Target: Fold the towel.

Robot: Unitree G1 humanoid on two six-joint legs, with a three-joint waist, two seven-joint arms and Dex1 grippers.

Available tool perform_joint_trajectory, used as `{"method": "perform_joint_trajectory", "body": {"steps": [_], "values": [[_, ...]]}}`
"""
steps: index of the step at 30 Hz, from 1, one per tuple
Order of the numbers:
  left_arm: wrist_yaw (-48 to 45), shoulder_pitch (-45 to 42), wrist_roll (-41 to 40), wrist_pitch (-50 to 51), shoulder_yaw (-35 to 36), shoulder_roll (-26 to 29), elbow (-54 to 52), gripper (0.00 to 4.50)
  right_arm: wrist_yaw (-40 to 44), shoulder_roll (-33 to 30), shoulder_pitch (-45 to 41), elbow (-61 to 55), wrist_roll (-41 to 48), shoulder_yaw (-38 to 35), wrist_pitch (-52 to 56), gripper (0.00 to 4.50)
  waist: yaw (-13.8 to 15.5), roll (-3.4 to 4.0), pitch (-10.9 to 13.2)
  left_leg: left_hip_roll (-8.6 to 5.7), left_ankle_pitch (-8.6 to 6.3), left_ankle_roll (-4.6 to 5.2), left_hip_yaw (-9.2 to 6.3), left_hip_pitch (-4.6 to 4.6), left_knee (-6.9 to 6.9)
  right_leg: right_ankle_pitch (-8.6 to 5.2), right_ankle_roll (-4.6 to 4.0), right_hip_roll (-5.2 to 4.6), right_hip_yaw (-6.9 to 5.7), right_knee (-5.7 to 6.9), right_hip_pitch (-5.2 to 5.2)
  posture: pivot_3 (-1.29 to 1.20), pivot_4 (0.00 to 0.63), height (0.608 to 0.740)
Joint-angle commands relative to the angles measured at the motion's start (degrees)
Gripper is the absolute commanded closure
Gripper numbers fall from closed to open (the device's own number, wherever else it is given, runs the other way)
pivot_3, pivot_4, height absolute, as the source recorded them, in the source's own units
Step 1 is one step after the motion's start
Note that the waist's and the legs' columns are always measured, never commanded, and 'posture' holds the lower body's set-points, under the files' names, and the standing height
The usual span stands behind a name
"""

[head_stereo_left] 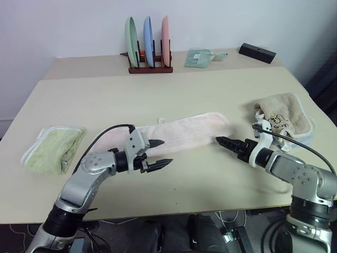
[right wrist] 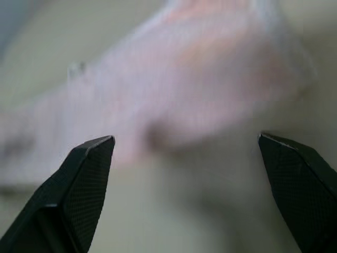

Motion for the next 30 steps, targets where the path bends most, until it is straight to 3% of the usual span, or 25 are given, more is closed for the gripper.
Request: {"method": "perform_joint_trajectory", "body": {"steps": [1,3,6,12,15,21,26,30], "values": [[0.0,-0.4,-0.3,-0.8,0.6,0.0,-1.4,1.10,-4.8,1.9,-3.3,3.7,0.6,-3.3,-0.3,0.06,0.1,0.00,0.0,0.00,0.00,0.00,0.00,0.00,0.00,0.00,0.00,0.00,0.00,0.01,0.00,0.00,0.150,0.740],[0.1,0.1,-0.4,-1.0,1.0,-0.1,-1.5,1.10,-7.2,2.7,-5.6,6.8,0.0,-4.4,-1.9,0.29,0.3,-0.01,0.0,0.00,0.00,0.01,-0.01,-0.02,0.01,0.00,0.00,-0.01,-0.01,0.00,0.01,0.00,0.150,0.740],[0.5,1.0,-0.5,-1.4,1.5,-0.1,-1.9,1.10,-10.2,3.2,-8.1,10.7,-1.0,-5.2,-4.1,1.35,0.1,-0.01,0.0,-0.03,0.00,0.02,0.00,-0.02,0.04,0.00,0.00,-0.03,0.00,-0.02,0.03,0.00,0.150,0.740],[1.9,2.9,-0.4,-1.9,2.2,-0.3,-2.3,1.10,-10.5,1.6,-8.4,9.8,-0.5,-4.4,-5.9,4.44,0.2,0.00,0.0,-0.02,0.00,0.02,0.00,-0.03,0.00,0.00,0.00,-0.02,0.00,0.00,-0.01,0.00,0.150,0.740],[3.2,3.6,-0.2,-2.3,2.8,-0.8,-2.1,1.10,-8.6,-1.7,-8.0,6.7,-0.1,-4.2,-7.4,4.44,0.3,0.02,0.0,-0.03,0.00,0.02,-0.01,-0.04,0.01,0.00,0.00,-0.03,-0.01,-0.01,0.01,0.00,0.150,0.740],[7.8,4.7,-0.7,-2.2,6.4,-2.8,-1.4,1.10,0.7,-13.9,-2.9,0.1,-3.5,1.4,-13.3,4.44,0.2,0.03,0.0,-0.03,-0.01,0.04,-0.01,-0.08,-0.02,0.00,0.00,-0.03,-0.01,-0.04,-0.02,0.00,0.150,0.740],[9.6,4.4,-0.8,-2.5,8.3,-4.0,0.3,1.10,12.7,-24.4,0.3,-8.0,-11.5,15.3,-24.7,4.44,-0.1,0.04,0.0,0.01,-0.01,0.03,0.04,-0.05,-0.02,-0.01,0.01,-0.01,-0.01,-0.03,-0.03,0.00,0.150,0.740],[9.9,3.1,-0.4,-2.9,8.4,-4.2,1.5,1.10,20.5,-27.9,0.2,-14.5,-18.3,28.7,-32.9,4.44,0.1,0.02,0.0,0.03,-0.01,0.01,0.04,-0.05,-0.02,-0.01,0.02,0.01,-0.02,-0.05,-0.02,0.00,0.150,0.740]]}}
